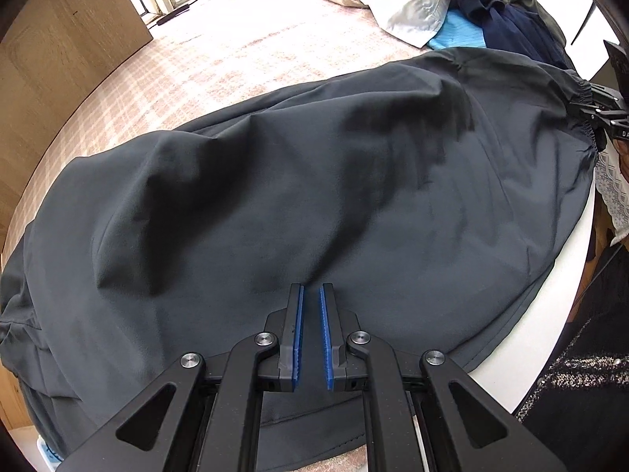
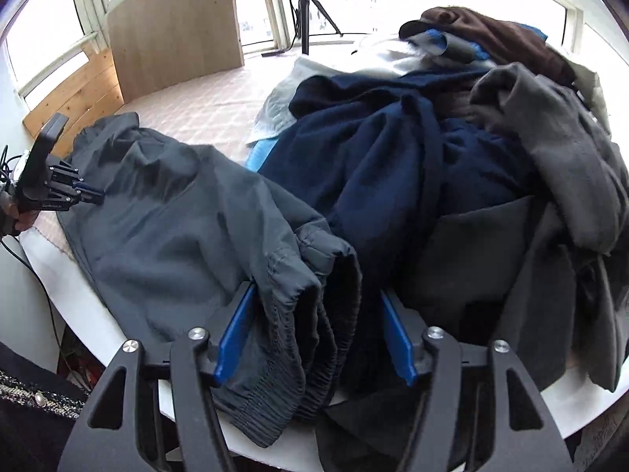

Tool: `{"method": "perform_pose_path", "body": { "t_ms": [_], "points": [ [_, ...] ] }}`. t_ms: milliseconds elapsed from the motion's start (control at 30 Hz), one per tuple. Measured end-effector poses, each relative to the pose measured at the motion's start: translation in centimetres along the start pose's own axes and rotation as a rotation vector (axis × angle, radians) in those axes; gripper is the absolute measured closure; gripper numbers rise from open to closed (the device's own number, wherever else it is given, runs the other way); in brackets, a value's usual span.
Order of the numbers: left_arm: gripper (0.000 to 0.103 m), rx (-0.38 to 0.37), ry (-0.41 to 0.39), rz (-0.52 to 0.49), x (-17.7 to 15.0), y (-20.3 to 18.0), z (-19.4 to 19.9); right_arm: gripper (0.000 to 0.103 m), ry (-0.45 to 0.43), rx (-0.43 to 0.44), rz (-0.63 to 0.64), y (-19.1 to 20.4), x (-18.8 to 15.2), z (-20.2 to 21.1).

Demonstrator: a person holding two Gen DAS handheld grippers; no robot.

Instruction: Fold clothes

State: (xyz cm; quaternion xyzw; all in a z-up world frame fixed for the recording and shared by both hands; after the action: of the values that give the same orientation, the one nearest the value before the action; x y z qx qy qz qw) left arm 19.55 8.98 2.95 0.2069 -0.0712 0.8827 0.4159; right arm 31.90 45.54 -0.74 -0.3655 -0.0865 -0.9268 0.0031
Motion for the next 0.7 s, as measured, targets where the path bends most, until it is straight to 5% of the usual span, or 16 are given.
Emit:
{"method": "perform_pose_path", "body": {
  "t_ms": [100, 367, 500, 600, 700],
  "points": [
    [0.094, 0.017, -0.017, 0.017, -0.3, 0.2, 1.0, 0.085, -0.025, -0.008, 0.028, 1.4, 0.5, 1.4],
    [0.094, 0.075, -0.082, 0.113, -1.7, 1.6, 5.0, 0.090, -0.202, -0.046, -0.058, 0.3, 7.3, 8.9],
    [0.092, 0.122, -0.118, 0.184, -2.8, 2.3, 7.2, 0.091, -0.272, -0.180, -0.046, -4.0, 11.3, 12.4],
    [0.084, 0.158, -0.145, 0.238, -3.6, 2.9, 8.9, 0.091, -0.314, -0.385, -0.101, -9.8, 13.6, 13.3],
    [0.083, 0.193, -0.172, 0.291, -4.4, 3.4, 10.5, 0.091, -0.252, -0.466, -0.179, -14.9, 14.2, 11.9]
  ]
}}
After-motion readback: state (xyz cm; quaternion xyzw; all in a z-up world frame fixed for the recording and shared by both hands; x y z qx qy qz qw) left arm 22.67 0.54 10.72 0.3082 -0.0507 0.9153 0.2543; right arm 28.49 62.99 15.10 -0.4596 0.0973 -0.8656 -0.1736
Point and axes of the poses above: each gripper's, at about its wrist camera, not at the fingertips, and z roughly against the way its jaws point, y to its left, x to its top, the point moved 5 cm from there along -z, roughly the way its jaws point, and after that the axes turned 10 degrees about -y, right-handed, at the moved point
